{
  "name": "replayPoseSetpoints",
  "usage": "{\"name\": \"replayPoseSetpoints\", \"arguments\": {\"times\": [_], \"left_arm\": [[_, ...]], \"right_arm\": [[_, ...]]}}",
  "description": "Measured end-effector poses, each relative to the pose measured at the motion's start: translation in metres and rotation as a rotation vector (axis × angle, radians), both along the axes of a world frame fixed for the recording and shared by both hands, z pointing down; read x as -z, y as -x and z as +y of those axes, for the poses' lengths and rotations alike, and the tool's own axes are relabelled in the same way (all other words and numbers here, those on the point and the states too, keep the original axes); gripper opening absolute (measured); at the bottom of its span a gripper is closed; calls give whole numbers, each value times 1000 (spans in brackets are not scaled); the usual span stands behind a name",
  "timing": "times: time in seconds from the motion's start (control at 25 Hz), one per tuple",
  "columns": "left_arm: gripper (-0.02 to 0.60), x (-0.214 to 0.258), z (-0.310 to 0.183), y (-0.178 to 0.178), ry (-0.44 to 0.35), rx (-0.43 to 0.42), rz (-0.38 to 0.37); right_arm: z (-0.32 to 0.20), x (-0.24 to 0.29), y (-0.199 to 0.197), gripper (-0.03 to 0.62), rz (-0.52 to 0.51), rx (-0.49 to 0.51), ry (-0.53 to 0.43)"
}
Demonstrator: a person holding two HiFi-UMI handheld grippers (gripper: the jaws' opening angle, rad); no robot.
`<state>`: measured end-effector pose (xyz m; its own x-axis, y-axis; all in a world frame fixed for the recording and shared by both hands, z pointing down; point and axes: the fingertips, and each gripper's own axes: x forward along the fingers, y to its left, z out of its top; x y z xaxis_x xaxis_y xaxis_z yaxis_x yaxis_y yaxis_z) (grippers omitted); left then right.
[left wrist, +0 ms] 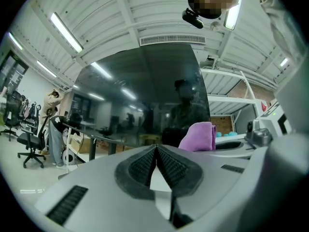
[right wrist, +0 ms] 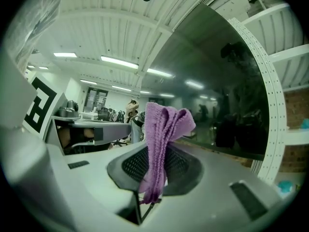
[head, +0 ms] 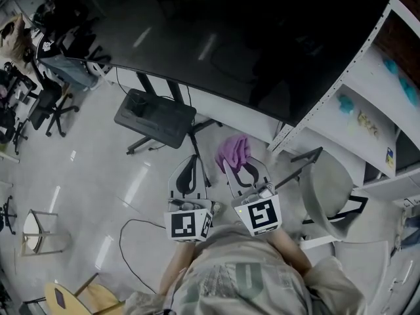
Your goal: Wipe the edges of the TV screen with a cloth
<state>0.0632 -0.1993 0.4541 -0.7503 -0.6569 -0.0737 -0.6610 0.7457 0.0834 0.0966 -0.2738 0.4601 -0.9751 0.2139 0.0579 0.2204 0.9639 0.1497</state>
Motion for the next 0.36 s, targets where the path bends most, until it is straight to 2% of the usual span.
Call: {"name": "replayPoseSetpoints", "arguments": {"times": [0.36], "left_arm": [[15, -3, -2, 4, 10, 3, 14]], "right_arm": [[5, -1, 7, 63, 2, 21, -30]]}}
